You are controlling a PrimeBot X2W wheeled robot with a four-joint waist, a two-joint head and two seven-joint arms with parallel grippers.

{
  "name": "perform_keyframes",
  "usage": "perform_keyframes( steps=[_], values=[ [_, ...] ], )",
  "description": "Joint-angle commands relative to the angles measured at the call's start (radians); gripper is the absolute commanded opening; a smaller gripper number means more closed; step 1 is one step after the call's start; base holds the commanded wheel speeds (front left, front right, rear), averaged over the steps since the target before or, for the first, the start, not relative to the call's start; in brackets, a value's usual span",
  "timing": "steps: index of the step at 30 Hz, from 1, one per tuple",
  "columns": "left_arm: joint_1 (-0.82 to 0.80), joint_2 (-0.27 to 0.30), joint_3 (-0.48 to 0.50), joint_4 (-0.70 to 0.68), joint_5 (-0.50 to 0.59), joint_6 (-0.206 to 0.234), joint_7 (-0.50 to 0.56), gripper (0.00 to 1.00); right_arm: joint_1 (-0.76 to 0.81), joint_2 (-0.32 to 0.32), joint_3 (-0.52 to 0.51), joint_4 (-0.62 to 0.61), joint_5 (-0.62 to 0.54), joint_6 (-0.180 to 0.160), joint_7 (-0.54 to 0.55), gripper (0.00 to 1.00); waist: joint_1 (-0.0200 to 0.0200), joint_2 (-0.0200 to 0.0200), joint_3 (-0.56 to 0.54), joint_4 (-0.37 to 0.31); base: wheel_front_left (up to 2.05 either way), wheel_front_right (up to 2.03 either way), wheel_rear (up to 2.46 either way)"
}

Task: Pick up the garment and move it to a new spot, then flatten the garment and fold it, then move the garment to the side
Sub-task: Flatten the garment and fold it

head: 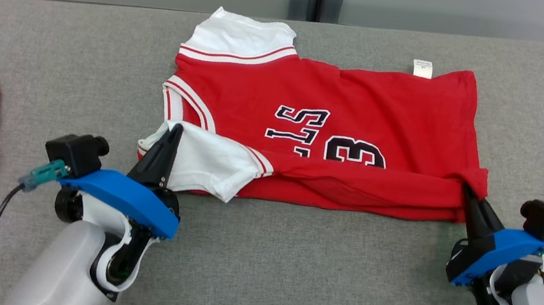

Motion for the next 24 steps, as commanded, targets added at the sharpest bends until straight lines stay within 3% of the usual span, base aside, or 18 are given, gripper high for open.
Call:
perform_keyframes(
  steps=[1,4,5,6,7,8,15,24],
  values=[
    [-0.039,0.001,-0.004,0.024,-0.009,-0.008,-0.001,0.00,-0.039,-0.007,0.005,0.021,0.000,0.000,-0.009,0.00,-0.0002,-0.0002,0.012,0.003,0.00,0.00,0.00],
    [-0.095,-0.002,-0.013,0.074,-0.010,-0.010,-0.003,0.00,-0.093,-0.008,0.014,0.068,0.008,0.000,-0.026,0.00,-0.0002,-0.0002,0.035,0.002,0.00,0.00,0.00],
    [-0.111,-0.004,-0.016,0.092,-0.011,-0.011,-0.006,0.00,-0.108,-0.010,0.020,0.085,0.005,0.000,-0.033,0.15,-0.0002,-0.0002,0.041,0.002,0.00,0.00,0.00],
    [-0.126,-0.007,-0.018,0.109,-0.013,-0.013,-0.011,0.20,-0.124,-0.010,0.024,0.100,0.005,0.000,-0.044,1.00,-0.0002,-0.0002,0.045,0.002,0.00,0.00,0.00],
    [-0.139,-0.008,-0.020,0.127,-0.014,-0.014,-0.019,0.75,-0.137,-0.009,0.028,0.115,0.008,0.000,-0.055,1.00,-0.0002,-0.0002,0.049,0.001,0.00,0.00,0.00],
    [-0.151,-0.008,-0.023,0.144,-0.009,-0.014,-0.031,1.00,-0.146,-0.009,0.034,0.129,0.008,0.000,-0.065,1.00,-0.0002,-0.0002,0.051,0.001,0.00,0.00,0.00],
    [-0.163,-0.014,-0.039,0.235,-0.011,-0.016,-0.133,1.00,-0.148,-0.040,0.069,0.203,0.018,0.000,-0.147,1.00,-0.0002,-0.0002,0.030,0.002,0.00,0.00,0.00],
    [-0.038,0.038,-0.040,0.261,0.001,-0.015,-0.185,1.00,-0.088,-0.085,0.108,0.238,0.027,0.000,-0.171,1.00,-0.0002,-0.0002,-0.006,0.005,0.00,0.00,0.00]
  ],
)
